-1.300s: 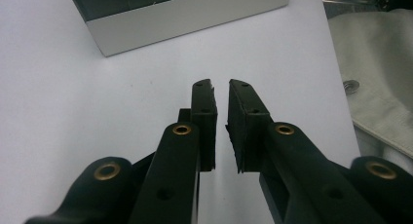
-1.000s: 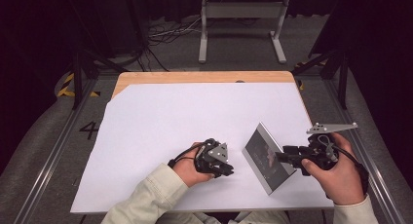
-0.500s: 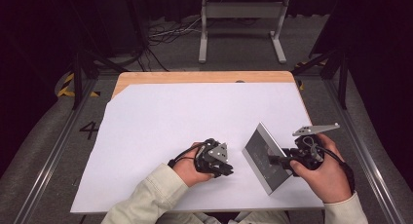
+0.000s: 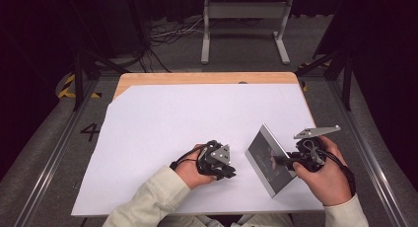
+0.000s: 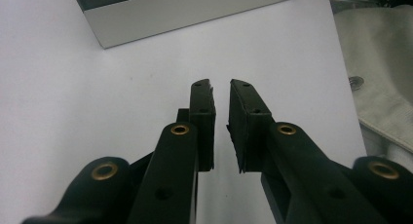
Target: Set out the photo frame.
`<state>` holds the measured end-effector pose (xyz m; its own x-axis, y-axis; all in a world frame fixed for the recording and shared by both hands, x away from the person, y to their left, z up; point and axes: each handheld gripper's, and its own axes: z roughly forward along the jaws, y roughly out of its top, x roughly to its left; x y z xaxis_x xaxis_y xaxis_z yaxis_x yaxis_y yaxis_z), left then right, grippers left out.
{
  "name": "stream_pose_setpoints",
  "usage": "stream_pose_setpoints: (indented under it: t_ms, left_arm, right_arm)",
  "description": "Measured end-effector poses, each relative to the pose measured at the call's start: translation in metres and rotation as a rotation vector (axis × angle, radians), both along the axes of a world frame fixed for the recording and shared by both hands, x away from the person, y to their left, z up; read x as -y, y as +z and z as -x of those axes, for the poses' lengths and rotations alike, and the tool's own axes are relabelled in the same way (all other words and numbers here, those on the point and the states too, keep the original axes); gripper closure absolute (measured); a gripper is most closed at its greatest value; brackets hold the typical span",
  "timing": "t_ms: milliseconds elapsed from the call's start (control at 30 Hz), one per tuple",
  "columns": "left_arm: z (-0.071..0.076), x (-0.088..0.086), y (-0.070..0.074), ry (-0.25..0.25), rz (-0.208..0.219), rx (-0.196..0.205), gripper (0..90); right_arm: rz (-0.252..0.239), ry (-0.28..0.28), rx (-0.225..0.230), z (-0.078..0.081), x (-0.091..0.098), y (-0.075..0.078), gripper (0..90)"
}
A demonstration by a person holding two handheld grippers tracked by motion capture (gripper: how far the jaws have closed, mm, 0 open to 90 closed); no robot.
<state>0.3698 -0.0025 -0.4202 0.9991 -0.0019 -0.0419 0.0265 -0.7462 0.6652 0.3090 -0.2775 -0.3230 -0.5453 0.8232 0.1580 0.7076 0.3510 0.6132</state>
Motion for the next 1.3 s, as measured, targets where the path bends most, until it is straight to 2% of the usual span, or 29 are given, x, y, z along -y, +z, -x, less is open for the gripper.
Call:
stream_pose_setpoints:
  t_ms: [100, 167, 267, 467, 667, 933, 1100, 1300]
  left_arm:
    - [0.000, 0.000, 0.000, 0.000, 0.000, 0.001, 80.5]
    - [0.000, 0.000, 0.000, 0.003, 0.002, 0.001, 80.5]
    - [0.000, -0.001, 0.001, 0.005, 0.005, 0.001, 80.5]
    - [-0.002, -0.004, 0.002, 0.016, 0.008, 0.005, 80.3]
    - [-0.004, -0.010, 0.002, 0.063, 0.024, -0.020, 74.7]
    - [-0.008, -0.022, 0.003, 0.117, 0.044, -0.027, 70.1]
    - [-0.009, -0.033, 0.003, 0.154, 0.057, -0.037, 66.4]
    - [-0.007, -0.045, 0.004, 0.189, 0.062, -0.036, 65.5]
  right_arm:
    - [0.018, -0.017, 0.010, 0.002, -0.002, 0.002, 80.4]
    - [0.010, -0.036, 0.005, 0.002, -0.002, 0.002, 83.1]
    - [-0.016, -0.025, -0.004, 0.001, -0.002, 0.001, 84.1]
    - [0.001, -0.015, 0.017, 0.002, -0.003, 0.006, 84.1]
    - [-0.011, 0.019, 0.037, 0.002, -0.002, 0.013, 84.2]
    - [-0.010, 0.068, 0.054, -0.005, -0.004, 0.020, 84.2]
    - [0.024, 0.111, 0.074, -0.012, -0.007, 0.028, 84.2]
    - [0.034, 0.149, 0.082, -0.022, -0.011, 0.037, 84.2]
